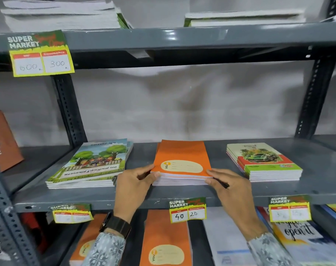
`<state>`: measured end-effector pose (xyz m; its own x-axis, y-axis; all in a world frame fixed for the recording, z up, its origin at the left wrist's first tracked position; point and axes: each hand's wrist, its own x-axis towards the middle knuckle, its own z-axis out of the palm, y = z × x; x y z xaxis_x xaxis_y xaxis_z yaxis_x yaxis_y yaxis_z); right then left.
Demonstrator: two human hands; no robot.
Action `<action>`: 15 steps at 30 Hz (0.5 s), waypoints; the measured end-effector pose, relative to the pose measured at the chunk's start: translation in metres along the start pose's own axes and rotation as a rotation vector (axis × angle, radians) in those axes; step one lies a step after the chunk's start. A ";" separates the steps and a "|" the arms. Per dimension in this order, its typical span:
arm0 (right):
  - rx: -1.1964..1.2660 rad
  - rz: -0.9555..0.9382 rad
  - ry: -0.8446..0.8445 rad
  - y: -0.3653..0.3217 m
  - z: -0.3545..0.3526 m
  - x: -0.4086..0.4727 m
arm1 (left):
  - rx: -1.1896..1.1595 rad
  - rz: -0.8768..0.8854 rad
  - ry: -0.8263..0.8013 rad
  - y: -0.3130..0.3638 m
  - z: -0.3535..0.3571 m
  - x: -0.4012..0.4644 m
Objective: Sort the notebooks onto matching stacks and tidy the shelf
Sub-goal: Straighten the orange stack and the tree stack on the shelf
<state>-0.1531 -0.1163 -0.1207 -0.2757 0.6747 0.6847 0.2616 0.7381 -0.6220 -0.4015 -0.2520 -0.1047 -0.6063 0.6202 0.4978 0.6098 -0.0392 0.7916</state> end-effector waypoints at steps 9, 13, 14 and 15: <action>0.145 0.083 0.041 0.004 0.004 0.006 | -0.032 -0.006 0.053 0.001 0.004 -0.004; 0.149 0.117 0.022 0.004 0.005 0.008 | -0.023 -0.008 0.075 0.002 0.005 -0.005; 0.140 0.121 0.014 0.003 0.005 0.008 | -0.015 -0.006 0.081 0.002 0.006 -0.005; 0.127 0.123 0.007 0.002 0.005 0.008 | -0.007 -0.003 0.085 0.002 0.006 -0.005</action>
<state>-0.1593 -0.1091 -0.1188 -0.2421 0.7605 0.6025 0.1735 0.6449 -0.7443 -0.3937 -0.2508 -0.1075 -0.6494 0.5516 0.5235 0.6045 -0.0432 0.7954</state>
